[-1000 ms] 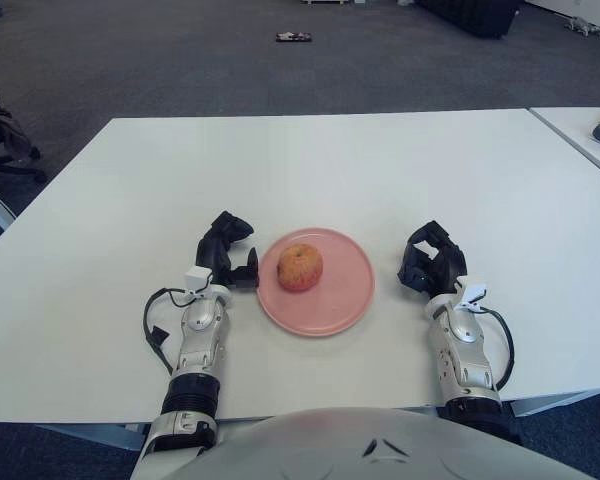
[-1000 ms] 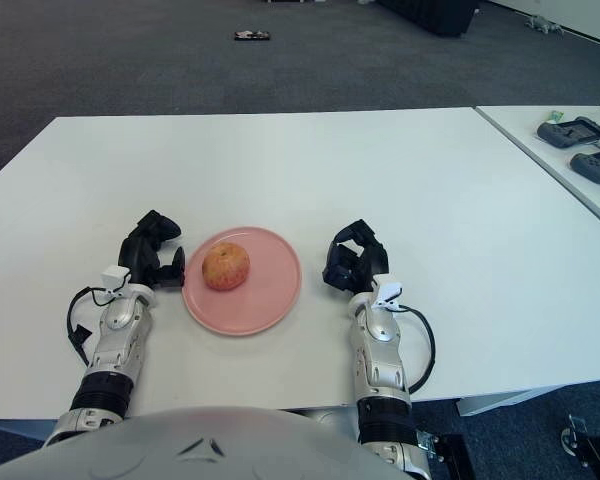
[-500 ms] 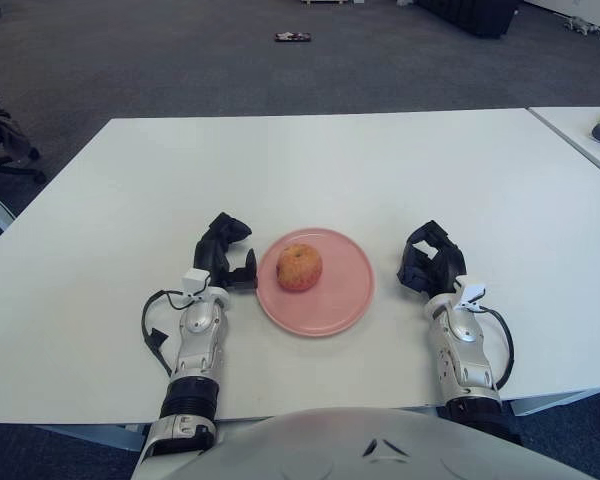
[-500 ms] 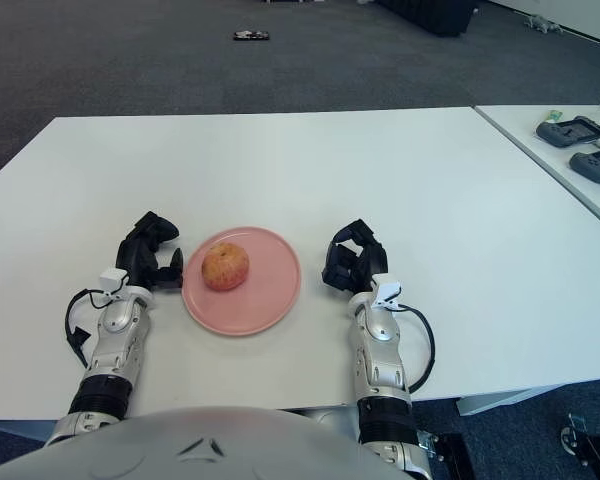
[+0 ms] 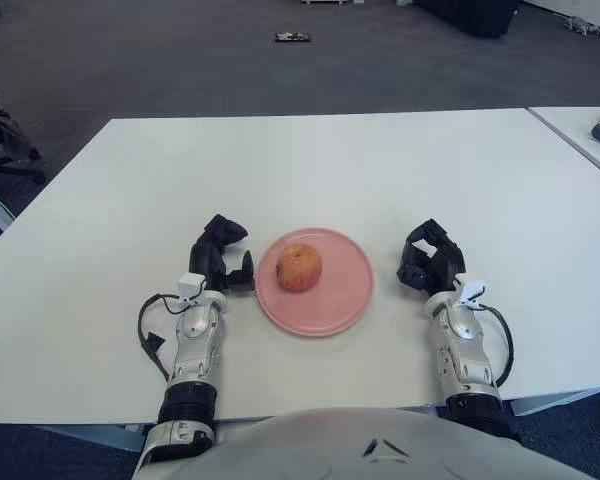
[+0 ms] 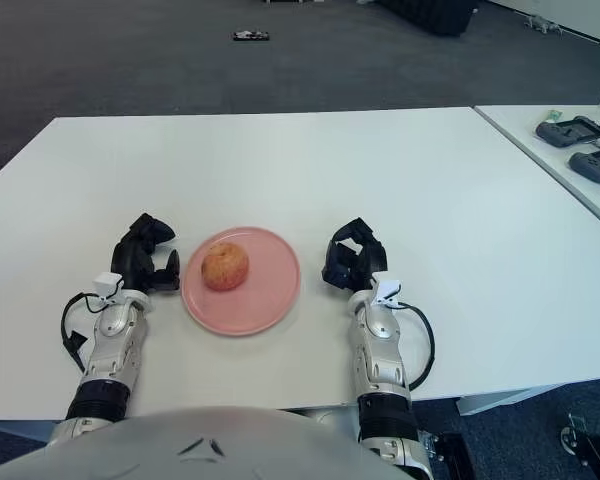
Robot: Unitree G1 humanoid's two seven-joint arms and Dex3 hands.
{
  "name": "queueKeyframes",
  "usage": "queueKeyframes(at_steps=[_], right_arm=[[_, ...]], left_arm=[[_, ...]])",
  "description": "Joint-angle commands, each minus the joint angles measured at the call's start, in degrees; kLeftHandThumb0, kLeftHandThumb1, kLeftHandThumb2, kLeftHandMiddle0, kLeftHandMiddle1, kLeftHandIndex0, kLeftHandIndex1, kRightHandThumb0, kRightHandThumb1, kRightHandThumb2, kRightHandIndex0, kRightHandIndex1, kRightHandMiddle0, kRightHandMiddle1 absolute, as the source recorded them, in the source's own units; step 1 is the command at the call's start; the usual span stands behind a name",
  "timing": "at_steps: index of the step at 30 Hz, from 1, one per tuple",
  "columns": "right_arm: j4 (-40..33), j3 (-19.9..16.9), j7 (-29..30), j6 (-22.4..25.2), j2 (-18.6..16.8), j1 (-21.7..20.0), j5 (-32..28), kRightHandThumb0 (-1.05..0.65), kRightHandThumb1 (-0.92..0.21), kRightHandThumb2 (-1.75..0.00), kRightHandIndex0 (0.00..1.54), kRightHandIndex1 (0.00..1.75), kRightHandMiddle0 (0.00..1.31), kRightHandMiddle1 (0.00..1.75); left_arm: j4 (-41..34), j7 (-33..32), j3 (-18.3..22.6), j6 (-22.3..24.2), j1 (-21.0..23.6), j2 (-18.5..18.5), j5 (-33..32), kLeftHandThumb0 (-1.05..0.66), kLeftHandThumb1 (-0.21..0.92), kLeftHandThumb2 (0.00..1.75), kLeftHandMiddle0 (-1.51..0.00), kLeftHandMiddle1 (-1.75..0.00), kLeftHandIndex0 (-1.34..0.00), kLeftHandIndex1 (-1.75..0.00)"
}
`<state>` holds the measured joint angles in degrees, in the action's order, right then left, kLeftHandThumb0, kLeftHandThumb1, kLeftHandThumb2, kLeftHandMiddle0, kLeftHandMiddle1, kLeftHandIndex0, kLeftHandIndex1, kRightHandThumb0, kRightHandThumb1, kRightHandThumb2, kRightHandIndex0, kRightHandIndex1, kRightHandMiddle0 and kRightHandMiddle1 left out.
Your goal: Put the apple into the plate.
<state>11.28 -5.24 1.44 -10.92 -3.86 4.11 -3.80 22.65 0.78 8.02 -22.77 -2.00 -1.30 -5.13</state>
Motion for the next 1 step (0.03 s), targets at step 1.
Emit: queueKeyframes(at_steps=[1], right_arm=[[2.89, -0.23, -0.15, 2.28, 0.09, 0.96, -0.57, -0.48, -0.31, -1.33, 1.12, 1.75, 0.62, 1.75]], left_arm=[[2.31, -0.49, 0.36, 1.35, -2.80, 0.28, 0.36, -0.01, -0.06, 1.75, -0.92, -1.75, -0.65, -1.72]])
